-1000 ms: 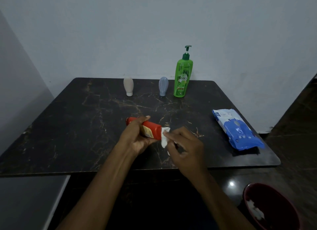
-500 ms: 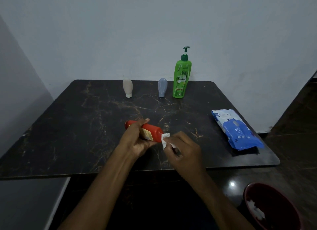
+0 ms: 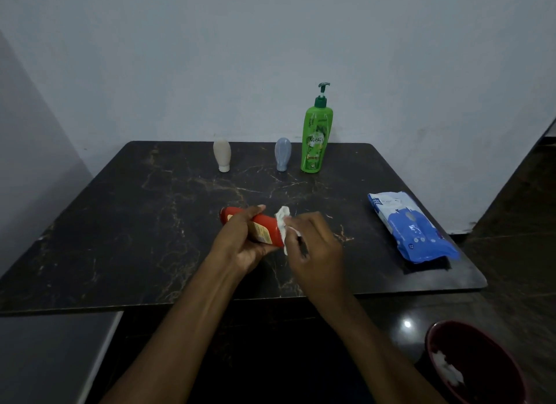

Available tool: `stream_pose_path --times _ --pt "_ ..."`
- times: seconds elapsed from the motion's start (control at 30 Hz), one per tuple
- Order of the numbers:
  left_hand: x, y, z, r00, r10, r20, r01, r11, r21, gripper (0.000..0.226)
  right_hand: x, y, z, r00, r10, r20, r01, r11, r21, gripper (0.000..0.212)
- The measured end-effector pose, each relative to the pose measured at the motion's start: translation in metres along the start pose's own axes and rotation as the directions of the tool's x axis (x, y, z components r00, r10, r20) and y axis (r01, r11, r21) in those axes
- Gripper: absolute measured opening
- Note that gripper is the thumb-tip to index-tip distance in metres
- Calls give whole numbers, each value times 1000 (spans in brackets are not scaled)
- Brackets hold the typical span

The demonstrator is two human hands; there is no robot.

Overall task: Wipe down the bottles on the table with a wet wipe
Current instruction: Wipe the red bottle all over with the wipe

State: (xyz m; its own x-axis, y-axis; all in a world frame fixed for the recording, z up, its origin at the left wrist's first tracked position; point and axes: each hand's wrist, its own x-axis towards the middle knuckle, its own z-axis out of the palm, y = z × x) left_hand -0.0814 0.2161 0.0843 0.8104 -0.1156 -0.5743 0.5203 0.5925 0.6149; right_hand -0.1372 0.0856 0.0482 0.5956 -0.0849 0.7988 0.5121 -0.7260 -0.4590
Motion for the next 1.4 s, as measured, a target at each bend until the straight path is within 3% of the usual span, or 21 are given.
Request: stream_pose_path --times 0.1,0.17,0.27,0.33,0.47,0.57,0.63,0.73,0.8,0.93,1.0,1.17,1.4 --pt "-2 -4 0 1000 4 2 -4 1000 -7 50 8 1 -8 985 165 -48 -161 984 75 16" --pt "0 -5 -3 1000 5 -22 -5 999 -33 49 9 5 -14 976 204 -81 -194 974 117 16" --pt "2 -3 -5 999 20 -29 -22 999 -41 45 -6 2 -13 993 114 -12 -112 989 100 14" --pt "1 -4 -3 999 17 -38 -19 999 -45 56 -18 -1 -6 998 33 57 -38 995 87 9" --pt "-6 -7 5 999 10 -47 -12 999 -52 53 -14 1 2 1000 6 -3 -6 1000 28 7" --pt "-4 -3 6 997 51 -57 -53 998 -34 68 -6 -2 1 997 61 -47 -59 997 44 11" --pt "-2 -3 4 994 100 -37 -100 995 -7 90 0 -2 -3 975 208 -73 -196 970 146 13" --pt "0 -11 -3 979 202 18 -202 979 33 112 5 5 -7 852 523 17 -481 769 421 19" --pt "1 -13 -8 965 252 72 -256 964 65 113 4 9 -9 775 615 147 -593 627 505 24" --pt "1 -8 -12 932 312 187 -344 922 177 108 -2 12 -12 747 582 323 -664 630 403 24" --pt "2 -5 -12 904 357 236 -410 878 246 100 -2 9 -11 701 554 450 -713 568 412 21" --pt "4 0 -10 840 410 356 -501 839 214 89 0 1 -4 565 421 710 -825 253 506 28" --pt "4 19 -3 824 422 378 -531 809 254 89 15 10 12 494 361 791 -812 -134 568 37"
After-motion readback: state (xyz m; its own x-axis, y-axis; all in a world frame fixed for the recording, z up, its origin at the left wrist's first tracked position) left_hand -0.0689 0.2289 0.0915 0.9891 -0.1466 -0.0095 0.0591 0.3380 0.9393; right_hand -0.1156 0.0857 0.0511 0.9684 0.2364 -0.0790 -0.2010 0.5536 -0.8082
